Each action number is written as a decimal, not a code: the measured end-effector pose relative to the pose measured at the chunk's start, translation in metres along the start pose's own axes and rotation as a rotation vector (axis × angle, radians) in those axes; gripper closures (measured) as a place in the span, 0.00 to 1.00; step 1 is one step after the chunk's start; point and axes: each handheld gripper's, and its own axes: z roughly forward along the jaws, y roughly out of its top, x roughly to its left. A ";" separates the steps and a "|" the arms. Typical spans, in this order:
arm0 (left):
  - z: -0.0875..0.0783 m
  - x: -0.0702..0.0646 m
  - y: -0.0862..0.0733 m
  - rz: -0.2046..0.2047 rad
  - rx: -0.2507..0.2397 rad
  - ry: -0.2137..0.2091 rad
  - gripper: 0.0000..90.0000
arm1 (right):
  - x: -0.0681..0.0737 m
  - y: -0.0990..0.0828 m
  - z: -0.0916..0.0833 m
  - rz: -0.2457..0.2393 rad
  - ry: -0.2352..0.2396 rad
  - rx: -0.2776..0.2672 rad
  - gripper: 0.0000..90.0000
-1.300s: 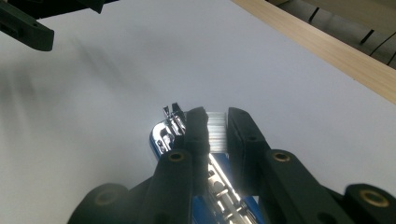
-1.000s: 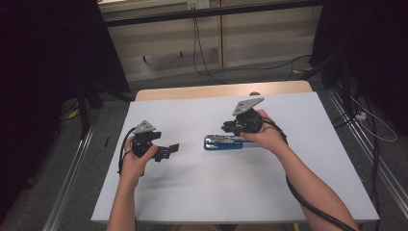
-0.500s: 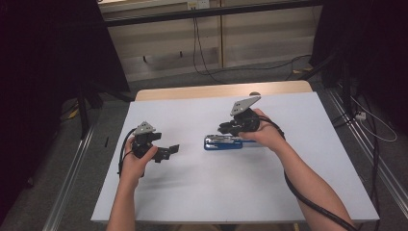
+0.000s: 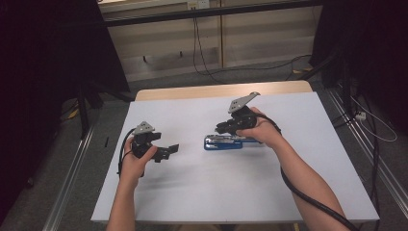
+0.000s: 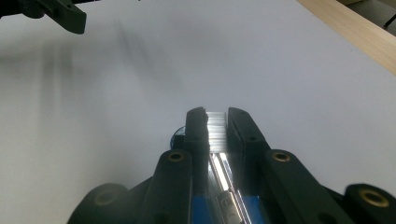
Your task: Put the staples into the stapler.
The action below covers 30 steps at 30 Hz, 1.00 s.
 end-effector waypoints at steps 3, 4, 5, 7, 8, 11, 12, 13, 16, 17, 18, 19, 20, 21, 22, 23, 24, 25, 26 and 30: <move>0.000 0.000 -0.001 -0.009 0.001 -0.002 0.05 | -0.002 0.001 0.002 -0.007 0.006 0.004 0.88; 0.001 0.000 -0.002 -0.012 0.002 -0.001 0.05 | -0.002 0.001 0.002 -0.006 0.003 0.003 0.88; 0.001 0.000 -0.002 -0.017 0.001 -0.002 0.05 | -0.003 0.001 0.003 -0.005 0.009 0.003 0.88; 0.001 0.001 -0.002 -0.014 0.000 -0.001 0.05 | -0.005 0.002 0.004 -0.007 0.008 0.006 0.88; 0.001 0.000 -0.002 -0.017 -0.001 -0.003 0.05 | -0.006 0.002 0.004 -0.009 0.004 0.009 0.88; 0.002 0.000 -0.001 -0.015 -0.001 -0.005 0.05 | -0.007 0.003 0.005 0.000 0.011 0.009 0.88; 0.002 0.000 -0.001 -0.018 -0.001 -0.005 0.05 | -0.008 0.004 0.006 -0.003 0.019 0.014 0.88; 0.002 0.000 -0.002 -0.016 0.000 -0.006 0.05 | -0.008 0.004 0.006 -0.011 0.023 0.022 0.88; 0.003 0.001 -0.002 -0.021 0.006 -0.006 0.05 | -0.009 0.005 0.007 -0.016 0.022 0.030 0.88; 0.003 0.002 -0.002 -0.017 0.005 -0.003 0.05 | -0.010 0.006 0.007 -0.013 0.019 0.029 0.88; 0.003 0.002 -0.002 -0.020 0.006 -0.004 0.05 | -0.011 0.006 0.007 -0.014 0.022 0.026 0.88; 0.003 0.002 -0.002 -0.017 0.008 -0.003 0.05 | -0.012 0.006 0.008 -0.009 0.027 0.020 0.88; 0.004 0.002 -0.002 -0.017 0.007 -0.004 0.05 | -0.012 0.007 0.008 -0.010 0.026 0.022 0.88; 0.004 0.002 -0.002 -0.018 0.006 -0.005 0.05 | -0.013 0.007 0.009 -0.017 0.027 0.026 0.88; 0.004 0.002 -0.002 -0.017 0.009 -0.003 0.05 | -0.013 0.007 0.010 -0.019 0.032 0.029 0.88; 0.004 0.002 -0.002 -0.013 0.008 -0.001 0.05 | -0.013 0.007 0.010 -0.025 0.028 0.034 0.88; 0.005 0.002 -0.002 -0.016 0.009 -0.003 0.05 | -0.014 0.006 0.011 -0.024 0.031 0.034 0.88; 0.005 0.001 -0.002 -0.018 0.011 -0.003 0.05 | -0.014 0.006 0.012 -0.025 0.033 0.037 0.88; 0.006 0.001 -0.002 -0.014 0.014 -0.001 0.05 | -0.015 0.006 0.012 -0.027 0.032 0.036 0.88; 0.007 0.001 -0.002 -0.018 0.023 -0.005 0.05 | -0.017 0.003 0.013 -0.030 0.043 0.026 0.88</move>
